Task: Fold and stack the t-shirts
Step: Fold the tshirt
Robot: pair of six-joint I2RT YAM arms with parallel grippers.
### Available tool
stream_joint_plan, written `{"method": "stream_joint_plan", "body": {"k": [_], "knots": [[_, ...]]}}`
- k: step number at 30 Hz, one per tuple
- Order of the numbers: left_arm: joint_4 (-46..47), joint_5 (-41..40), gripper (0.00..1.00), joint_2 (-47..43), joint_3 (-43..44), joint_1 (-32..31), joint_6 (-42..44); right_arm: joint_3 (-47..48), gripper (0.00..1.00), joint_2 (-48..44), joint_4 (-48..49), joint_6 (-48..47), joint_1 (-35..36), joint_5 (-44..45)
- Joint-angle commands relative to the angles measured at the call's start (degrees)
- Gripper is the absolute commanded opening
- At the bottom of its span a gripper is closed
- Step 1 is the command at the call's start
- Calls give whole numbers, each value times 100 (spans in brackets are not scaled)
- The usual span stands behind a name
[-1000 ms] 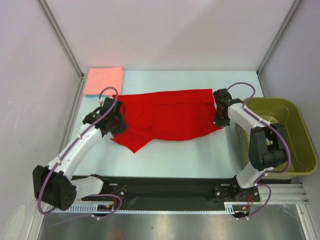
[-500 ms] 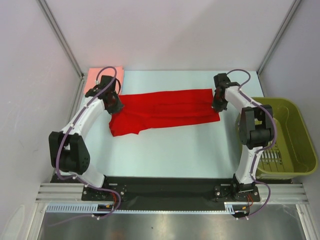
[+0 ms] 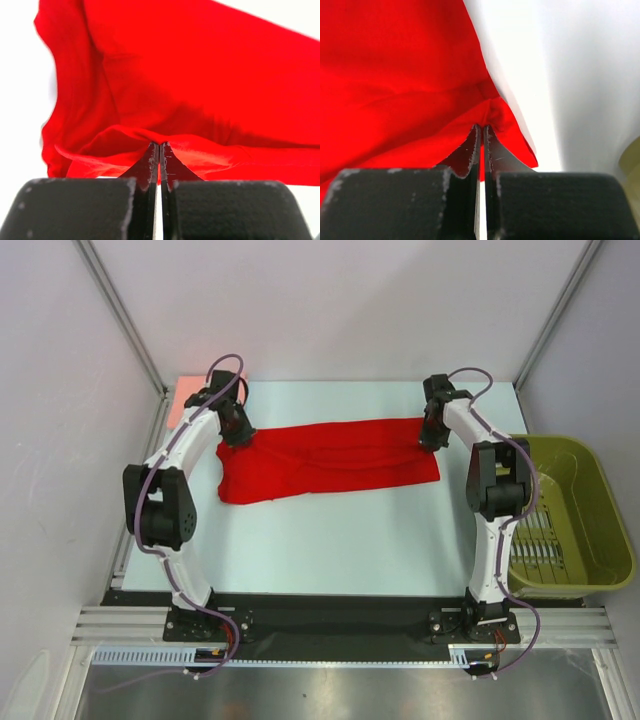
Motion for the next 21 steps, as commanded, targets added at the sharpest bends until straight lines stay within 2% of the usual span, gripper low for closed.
{"method": "stream_joint_plan", "body": {"k": [1,17,21], "knots": [[-66,76,0,171,465,102,140,387,0,139,-186,-97,-43,-3],[-198,102,0,681,667,313,114,1020,0,640,-327,-115,-122,-56],[-216,103,0,839,772,313,114,1205,3,798,-388,-115,-140,-82]]}}
